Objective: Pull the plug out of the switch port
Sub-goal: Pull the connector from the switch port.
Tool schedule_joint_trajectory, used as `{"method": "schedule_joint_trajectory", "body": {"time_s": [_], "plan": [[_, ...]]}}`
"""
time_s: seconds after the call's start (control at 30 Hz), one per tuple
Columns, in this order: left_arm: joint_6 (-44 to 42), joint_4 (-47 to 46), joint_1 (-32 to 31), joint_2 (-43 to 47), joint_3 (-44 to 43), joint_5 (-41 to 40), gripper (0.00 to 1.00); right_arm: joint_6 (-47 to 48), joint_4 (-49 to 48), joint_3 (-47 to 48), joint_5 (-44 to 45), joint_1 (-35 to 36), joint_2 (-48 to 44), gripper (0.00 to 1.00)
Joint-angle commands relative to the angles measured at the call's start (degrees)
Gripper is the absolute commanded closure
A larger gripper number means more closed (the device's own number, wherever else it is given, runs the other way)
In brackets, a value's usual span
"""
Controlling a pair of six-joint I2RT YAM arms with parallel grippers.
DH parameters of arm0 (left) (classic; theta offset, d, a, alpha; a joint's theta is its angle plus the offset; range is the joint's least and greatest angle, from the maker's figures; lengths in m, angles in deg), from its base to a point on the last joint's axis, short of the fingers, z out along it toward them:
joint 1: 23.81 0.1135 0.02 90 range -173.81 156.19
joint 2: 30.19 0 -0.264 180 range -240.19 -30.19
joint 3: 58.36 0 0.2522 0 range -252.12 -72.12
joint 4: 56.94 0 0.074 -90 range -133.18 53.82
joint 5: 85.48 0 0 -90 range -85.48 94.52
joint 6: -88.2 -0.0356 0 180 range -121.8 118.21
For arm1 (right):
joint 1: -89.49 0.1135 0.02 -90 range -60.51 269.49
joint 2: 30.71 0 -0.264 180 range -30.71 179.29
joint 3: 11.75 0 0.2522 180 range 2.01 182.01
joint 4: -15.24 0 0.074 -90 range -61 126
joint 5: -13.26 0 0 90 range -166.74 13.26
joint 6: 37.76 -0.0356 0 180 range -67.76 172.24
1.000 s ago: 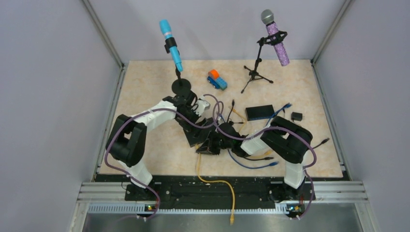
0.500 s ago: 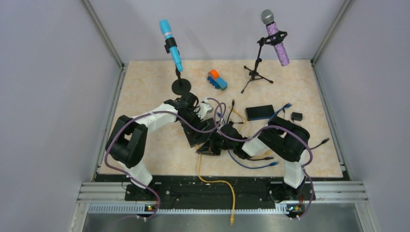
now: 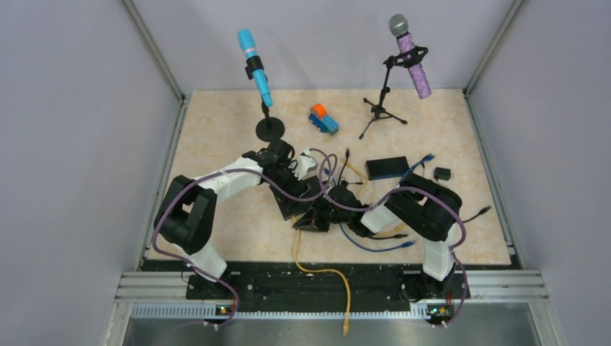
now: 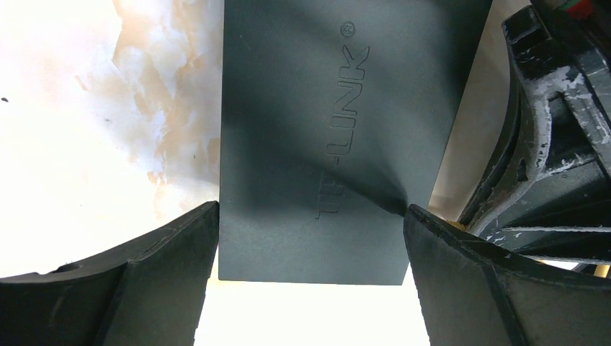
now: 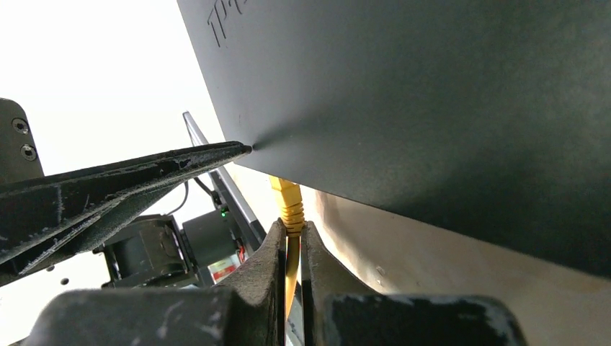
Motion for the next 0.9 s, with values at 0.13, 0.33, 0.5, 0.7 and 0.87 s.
{"method": "schedule_joint_trajectory", "body": {"time_s": [0.13, 0.33, 0.5, 0.7, 0.87], "plan": [[1.72, -2.16, -4.27, 6.13, 1.33, 9.73, 0.01, -1.72, -1.82, 0.47, 1.57, -1.48, 0.71, 1.0], [2.79, -4.51, -4.2, 10.32, 4.2, 14.26, 0.01, -1.77, -1.71, 0.2, 1.79, -1.73, 0.29, 1.0], [2.21, -6.35, -4.57, 10.2, 6.94, 7.18, 0.01, -1.9, -1.78, 0.76, 1.64, -1.85, 0.58, 1.0], [2.63, -3.93, -4.26, 5.7, 3.46, -4.07, 0.01, -1.28, -0.7, 1.61, 1.77, -1.78, 0.53, 1.0], [3.84, -10.83, -4.13, 8.1, 4.74, -11.02, 0.01, -1.07, -0.38, 1.83, 1.47, -1.93, 0.54, 1.0]]}}
